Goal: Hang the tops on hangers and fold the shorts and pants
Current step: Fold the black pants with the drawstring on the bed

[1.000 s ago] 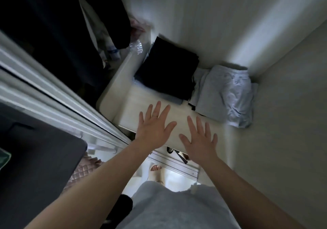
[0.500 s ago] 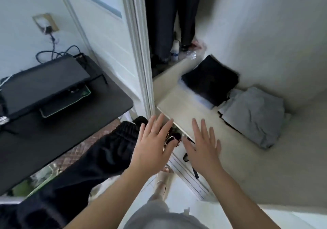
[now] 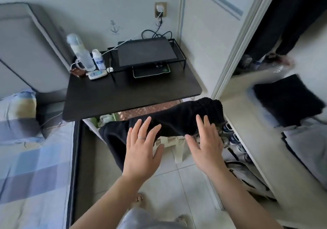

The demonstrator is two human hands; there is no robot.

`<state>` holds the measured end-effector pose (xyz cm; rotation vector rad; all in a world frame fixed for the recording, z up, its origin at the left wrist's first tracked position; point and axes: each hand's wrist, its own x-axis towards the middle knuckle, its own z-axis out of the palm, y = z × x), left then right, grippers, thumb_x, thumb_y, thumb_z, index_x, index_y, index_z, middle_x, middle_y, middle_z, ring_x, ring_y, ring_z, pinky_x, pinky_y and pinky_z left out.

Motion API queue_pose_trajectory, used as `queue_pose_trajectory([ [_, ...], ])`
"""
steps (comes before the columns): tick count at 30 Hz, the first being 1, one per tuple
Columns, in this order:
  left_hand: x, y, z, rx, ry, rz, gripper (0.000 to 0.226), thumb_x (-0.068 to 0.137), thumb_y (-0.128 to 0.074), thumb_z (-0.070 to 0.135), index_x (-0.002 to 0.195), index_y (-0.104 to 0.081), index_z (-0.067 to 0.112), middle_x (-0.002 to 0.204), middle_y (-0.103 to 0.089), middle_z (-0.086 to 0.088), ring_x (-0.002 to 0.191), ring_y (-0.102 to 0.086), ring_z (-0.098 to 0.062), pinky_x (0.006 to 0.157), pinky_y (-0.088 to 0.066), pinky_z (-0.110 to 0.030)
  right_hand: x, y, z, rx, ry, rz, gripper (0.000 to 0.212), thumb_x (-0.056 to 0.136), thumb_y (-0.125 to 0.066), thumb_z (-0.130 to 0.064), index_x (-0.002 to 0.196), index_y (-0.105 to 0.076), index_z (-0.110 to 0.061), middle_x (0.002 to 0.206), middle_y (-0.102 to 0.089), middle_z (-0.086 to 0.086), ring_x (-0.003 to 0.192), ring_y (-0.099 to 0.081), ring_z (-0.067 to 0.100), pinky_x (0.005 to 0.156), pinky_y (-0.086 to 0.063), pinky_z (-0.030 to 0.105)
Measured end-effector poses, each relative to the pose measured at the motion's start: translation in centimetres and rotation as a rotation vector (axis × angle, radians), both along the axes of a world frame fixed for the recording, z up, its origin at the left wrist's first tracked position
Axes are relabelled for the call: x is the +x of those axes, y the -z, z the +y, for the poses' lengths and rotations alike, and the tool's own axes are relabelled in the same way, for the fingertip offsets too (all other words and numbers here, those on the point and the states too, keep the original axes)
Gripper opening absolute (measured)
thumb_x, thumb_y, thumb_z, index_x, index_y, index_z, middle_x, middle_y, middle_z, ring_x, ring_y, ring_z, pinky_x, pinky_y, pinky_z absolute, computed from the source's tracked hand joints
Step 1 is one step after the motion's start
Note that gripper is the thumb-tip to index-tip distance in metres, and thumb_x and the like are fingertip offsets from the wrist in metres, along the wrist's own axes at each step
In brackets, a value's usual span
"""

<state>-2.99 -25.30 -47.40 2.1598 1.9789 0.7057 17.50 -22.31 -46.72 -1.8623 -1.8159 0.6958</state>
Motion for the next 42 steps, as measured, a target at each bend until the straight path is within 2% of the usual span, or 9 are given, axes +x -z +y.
queue_pose_trajectory([
  [6, -8.2, 1.3, 0.5, -0.217, -0.336, -0.021, 0.076, 0.088, -0.067, 0.045, 0.151, -0.027, 0.032, 0.166, -0.013, -0.002, 0.152, -0.011, -0.033, 0.122, -0.011, -0.054, -7.6, -0.6, 0.7, 0.053, -0.086, -0.123, 0.075, 0.097, -0.057, -0.044, 0.157, -0.014, -0.04, 0.169, -0.003, -0.006, 0.155, 0.001, 0.024, 0.121, -0.011, 0.054],
  [10, -12.2, 2.9, 1.1, -0.4, -0.424, -0.631, 0.091, 0.088, -0.072, 0.031, 0.155, -0.011, 0.034, 0.158, -0.032, -0.001, 0.134, -0.047, -0.028, 0.106, -0.043, -0.044, -13.1, -0.2, 0.5, 0.034, -0.11, -0.188, 0.078, 0.095, -0.061, -0.04, 0.158, -0.015, -0.04, 0.169, -0.002, -0.003, 0.155, -0.001, 0.028, 0.121, -0.015, 0.055],
  [14, -15.5, 4.4, 1.7, -0.595, -0.415, -0.728, 0.035, 0.091, -0.067, 0.03, 0.114, -0.056, 0.006, 0.096, -0.069, -0.013, 0.084, -0.065, -0.029, 0.08, -0.056, -0.044, -17.4, 0.3, 0.3, -0.007, -0.109, -0.27, 0.075, 0.094, -0.063, -0.041, 0.156, -0.02, -0.045, 0.168, 0.006, -0.008, 0.154, 0.003, 0.035, 0.12, -0.016, 0.058],
  [17, -17.7, 4.7, 1.2, -0.63, -0.246, -0.665, 0.019, 0.097, -0.058, 0.026, 0.1, -0.062, 0.008, 0.091, -0.07, -0.012, 0.088, -0.066, -0.031, 0.085, -0.054, -0.047, -19.8, 0.8, -0.1, -0.023, -0.076, -0.366, 0.074, 0.092, -0.066, -0.04, 0.154, -0.026, -0.046, 0.168, 0.01, -0.007, 0.152, 0.005, 0.042, 0.119, -0.015, 0.061],
  [23, -24.6, 2.1, -1.2, -0.495, -0.123, -0.911, 0.024, 0.102, -0.052, 0.028, 0.078, -0.056, 0.032, 0.066, -0.057, 0.023, 0.064, -0.052, 0.004, 0.062, -0.041, -0.015, -25.8, 1.6, -1.3, -0.068, -0.058, -0.419, 0.08, 0.091, -0.065, -0.044, 0.154, -0.017, -0.051, 0.168, 0.012, -0.004, 0.15, 0.011, 0.046, 0.12, -0.008, 0.063],
  [28, -33.1, -1.2, -4.0, -0.307, -0.204, -1.093, 0.026, 0.102, -0.055, 0.026, 0.087, -0.059, 0.006, 0.074, -0.057, -0.005, 0.074, -0.054, -0.012, 0.072, -0.045, -0.034, -34.1, 1.1, -3.9, 0.194, -0.228, -0.323, 0.031, 0.091, -0.071, -0.029, 0.121, -0.07, -0.036, 0.164, -0.028, 0.002, 0.153, -0.012, 0.036, 0.118, -0.013, 0.061],
  [32, -41.0, -4.7, -8.2, -0.122, -0.328, -1.221, 0.027, 0.09, -0.06, 0.036, 0.083, -0.063, 0.009, 0.076, -0.058, -0.009, 0.077, -0.055, -0.016, 0.074, -0.043, -0.035, -41.8, -1.1, -4.0, 0.303, -0.441, -0.027, 0.019, 0.094, -0.066, -0.01, 0.109, -0.076, -0.017, 0.123, -0.07, -0.002, 0.124, -0.06, 0.025, 0.108, -0.04, 0.052],
  [36, -48.0, -7.6, -13.3, 0.112, -0.427, -1.262, 0.021, 0.09, -0.062, 0.032, 0.096, -0.072, 0.014, 0.092, -0.073, -0.014, 0.085, -0.069, -0.018, 0.076, -0.053, -0.027, -50.7, -4.7, -4.2, 0.232, -0.707, 0.238, 0.019, 0.101, -0.055, -0.014, 0.11, -0.071, -0.013, 0.094, -0.072, -0.006, 0.09, -0.068, 0.016, 0.083, -0.054, 0.035],
  [42, -55.1, -10.5, -22.3, 0.448, -0.702, -1.193, 0.013, 0.097, -0.061, 0.024, 0.102, -0.071, 0.017, 0.093, -0.075, -0.005, 0.082, -0.07, -0.015, 0.069, -0.055, -0.023, -63.0, -8.7, -6.8, 0.247, -1.153, 0.474, 0.019, 0.101, -0.049, -0.025, 0.099, -0.067, -0.02, 0.075, -0.066, -0.015, 0.074, -0.062, 0.007, 0.066, -0.043, 0.012],
])
